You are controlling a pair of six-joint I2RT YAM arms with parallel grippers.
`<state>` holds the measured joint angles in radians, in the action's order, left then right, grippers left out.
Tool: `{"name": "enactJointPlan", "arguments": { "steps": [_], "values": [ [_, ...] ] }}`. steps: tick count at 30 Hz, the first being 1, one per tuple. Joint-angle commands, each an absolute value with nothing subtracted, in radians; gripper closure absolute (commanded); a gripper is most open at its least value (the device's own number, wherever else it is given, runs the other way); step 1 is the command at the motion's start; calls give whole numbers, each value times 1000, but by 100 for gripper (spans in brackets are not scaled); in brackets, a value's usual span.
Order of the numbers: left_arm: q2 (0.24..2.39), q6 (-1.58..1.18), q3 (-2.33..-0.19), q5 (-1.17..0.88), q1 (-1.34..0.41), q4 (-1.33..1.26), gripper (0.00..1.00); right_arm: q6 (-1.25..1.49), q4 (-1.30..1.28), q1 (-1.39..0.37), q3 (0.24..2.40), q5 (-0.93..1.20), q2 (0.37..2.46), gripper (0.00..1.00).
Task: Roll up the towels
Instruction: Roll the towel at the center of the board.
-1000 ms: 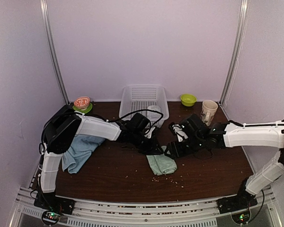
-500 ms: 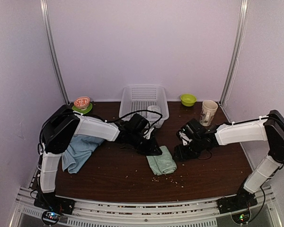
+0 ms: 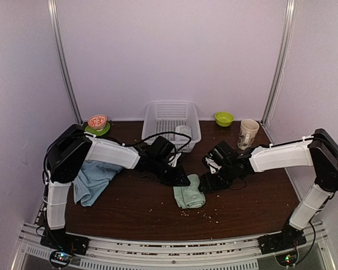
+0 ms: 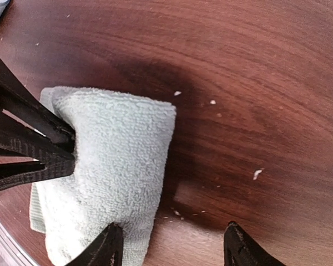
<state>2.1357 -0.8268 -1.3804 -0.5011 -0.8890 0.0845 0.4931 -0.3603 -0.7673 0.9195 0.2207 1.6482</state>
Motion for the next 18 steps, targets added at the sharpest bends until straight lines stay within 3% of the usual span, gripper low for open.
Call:
{"name": "enactJointPlan", "arguments": {
  "steps": [1, 10, 18],
  "values": [
    [2075, -790, -1338, -474, -883, 155, 84, 485, -370, -787, 948, 212, 1674, 38],
    [1933, -740, -1264, -452, -882, 233, 78, 483, -378, -788, 968, 201, 1702, 38],
    [1907, -709, -1218, -320, -883, 307, 81, 482, -392, -796, 991, 188, 1714, 38]
  ]
}}
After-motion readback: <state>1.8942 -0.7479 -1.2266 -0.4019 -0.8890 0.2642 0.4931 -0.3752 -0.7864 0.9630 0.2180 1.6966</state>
